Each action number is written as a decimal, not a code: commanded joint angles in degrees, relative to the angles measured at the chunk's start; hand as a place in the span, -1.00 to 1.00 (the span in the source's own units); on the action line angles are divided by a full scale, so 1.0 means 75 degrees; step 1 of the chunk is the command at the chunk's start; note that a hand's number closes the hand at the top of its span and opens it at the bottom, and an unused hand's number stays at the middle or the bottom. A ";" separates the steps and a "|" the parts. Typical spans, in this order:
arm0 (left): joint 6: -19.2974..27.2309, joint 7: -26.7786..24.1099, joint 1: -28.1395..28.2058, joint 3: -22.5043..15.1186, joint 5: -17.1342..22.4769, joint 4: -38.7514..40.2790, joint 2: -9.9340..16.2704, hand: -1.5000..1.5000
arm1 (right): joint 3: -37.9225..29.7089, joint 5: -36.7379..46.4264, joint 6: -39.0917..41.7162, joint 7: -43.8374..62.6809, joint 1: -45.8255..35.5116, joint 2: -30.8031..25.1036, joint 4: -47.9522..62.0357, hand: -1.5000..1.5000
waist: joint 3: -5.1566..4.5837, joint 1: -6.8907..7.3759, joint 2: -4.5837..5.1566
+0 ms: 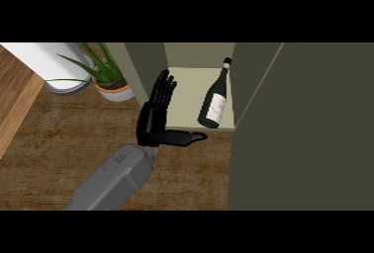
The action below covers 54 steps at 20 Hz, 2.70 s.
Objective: Pick up the wine, place it into the cabinet and close the cabinet
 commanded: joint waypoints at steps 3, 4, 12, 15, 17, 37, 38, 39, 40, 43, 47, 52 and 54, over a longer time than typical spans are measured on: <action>0.1033 0.0998 0.1420 -0.0612 -0.0488 -0.3324 0.0721 -1.00 | 0.0279 0.0128 -0.0088 0.0161 -0.0256 0.0081 0.0211 -1.00 | 0.0008 -0.0040 0.0026; 0.1011 0.1449 0.1564 -0.0463 -0.0399 -0.3991 0.1367 -1.00 | 0.0284 0.0103 -0.0253 0.0418 -0.0349 0.0089 -0.0095 -1.00 | 0.0007 -0.0028 0.0019; 0.1608 0.2044 0.3173 -0.0463 -0.1158 -0.6708 0.2159 -1.00 | -0.0352 -0.0453 0.0068 0.0448 -0.0706 -0.0420 0.0097 -1.00 | 0.0004 -0.0148 0.0067; 0.1611 0.2016 0.3972 -0.0479 -0.1259 -0.7651 0.2786 -1.00 | 0.0640 0.0388 0.0524 0.0069 -0.0010 -0.0253 0.0017 1.00 | 0.0004 -0.0107 0.0055; 0.2019 0.2324 0.3722 -0.0539 -0.1395 -0.7620 0.2383 -1.00 | 0.0513 0.0101 0.0828 0.0512 -0.0251 -0.0761 -0.0356 1.00 | 0.0004 -0.0164 0.0059; -0.0540 0.0872 0.8528 0.3005 0.0217 -0.9785 0.4816 -1.00 | 0.4673 0.0656 0.0464 0.2328 0.0281 0.0077 -0.1325 1.00 | -0.0014 -0.0051 0.0019; -0.0675 0.0629 0.8936 0.3093 0.0186 -0.9802 0.4789 -1.00 | 0.5017 0.0917 0.0303 0.2536 -0.0104 0.0267 -0.1069 1.00 | -0.0021 0.0041 0.0003; -0.0702 0.0627 0.8859 0.3193 0.0175 -0.9594 0.4709 -1.00 | 0.5340 0.1255 0.0174 0.2676 0.0034 0.0275 -0.1531 1.00 | -0.0019 -0.0067 -0.0001; -0.0885 0.0652 0.8991 0.3420 0.0257 -0.9601 0.4808 -1.00 | 0.5407 0.1339 -0.0103 0.2528 -0.0479 0.0351 -0.1254 1.00 | -0.0017 -0.0032 0.0014; -0.1296 0.0544 0.9838 0.3888 0.0388 -1.0028 0.4895 -1.00 | 0.6136 0.2061 -0.0915 0.2669 -0.1223 0.0362 -0.0804 1.00 | -0.0013 0.0037 0.0005; -0.2127 0.0535 0.9932 0.4488 0.0646 -0.9577 0.4895 -1.00 | 0.6458 0.2792 -0.1837 0.2212 -0.2541 0.0367 0.0412 1.00 | -0.0010 0.0018 0.0038; -0.2544 0.1111 1.0016 0.5273 0.1238 -0.9732 0.5118 -1.00 | 0.6563 0.2626 -0.3244 0.2527 -0.4323 0.0370 0.1694 1.00 | -0.0005 0.0038 0.0061; -0.3046 0.0975 0.9906 0.5276 0.1169 -0.9235 0.4958 -1.00 | 0.6232 0.2154 -0.3841 0.2594 -0.5109 0.0371 0.2136 1.00 | -0.0009 0.0035 0.0072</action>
